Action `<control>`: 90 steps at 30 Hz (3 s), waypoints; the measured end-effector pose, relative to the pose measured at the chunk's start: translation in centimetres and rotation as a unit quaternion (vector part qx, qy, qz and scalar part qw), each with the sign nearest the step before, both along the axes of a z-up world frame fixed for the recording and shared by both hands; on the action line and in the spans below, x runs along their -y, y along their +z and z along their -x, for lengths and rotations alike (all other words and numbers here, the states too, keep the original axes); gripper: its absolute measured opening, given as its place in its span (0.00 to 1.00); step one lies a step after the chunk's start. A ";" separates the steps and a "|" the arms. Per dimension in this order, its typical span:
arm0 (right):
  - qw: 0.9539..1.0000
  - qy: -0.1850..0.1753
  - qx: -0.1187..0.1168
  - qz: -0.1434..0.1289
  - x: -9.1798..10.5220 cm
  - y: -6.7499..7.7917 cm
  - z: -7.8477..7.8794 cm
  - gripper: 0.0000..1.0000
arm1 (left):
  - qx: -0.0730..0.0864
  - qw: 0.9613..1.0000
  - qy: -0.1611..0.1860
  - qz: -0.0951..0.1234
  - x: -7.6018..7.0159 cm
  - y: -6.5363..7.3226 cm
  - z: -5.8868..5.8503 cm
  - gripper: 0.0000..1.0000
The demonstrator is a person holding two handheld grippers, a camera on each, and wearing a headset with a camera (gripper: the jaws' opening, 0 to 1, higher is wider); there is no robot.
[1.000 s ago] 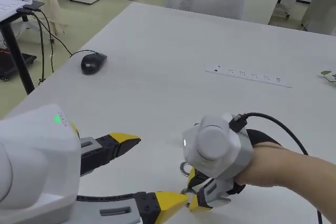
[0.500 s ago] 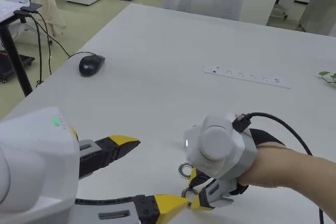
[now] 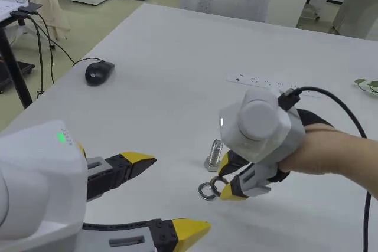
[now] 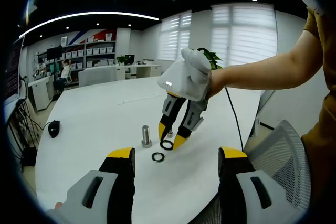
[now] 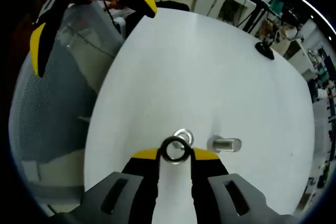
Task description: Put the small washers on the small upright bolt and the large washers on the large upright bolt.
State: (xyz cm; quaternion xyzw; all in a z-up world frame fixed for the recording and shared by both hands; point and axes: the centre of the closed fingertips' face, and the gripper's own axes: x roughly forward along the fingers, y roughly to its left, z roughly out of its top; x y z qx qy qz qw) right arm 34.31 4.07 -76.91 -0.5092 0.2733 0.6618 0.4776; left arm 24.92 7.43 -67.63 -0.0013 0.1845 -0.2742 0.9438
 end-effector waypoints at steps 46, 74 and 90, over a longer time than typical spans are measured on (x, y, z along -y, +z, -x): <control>0.999 0.013 0.020 0.041 -3.0 -2.0 -6.4 0.23 | -0.013 1.000 0.020 0.011 -0.6 -0.6 -1.3 0.63; 0.999 -0.008 -0.003 0.050 -1.8 -4.5 -6.9 0.27 | -0.023 0.999 0.025 0.014 -0.7 -1.5 -1.4 0.63; 0.999 -0.026 -0.020 0.033 0.4 -2.9 -3.4 0.27 | -0.012 1.000 0.008 0.008 0.3 -0.8 -0.8 0.63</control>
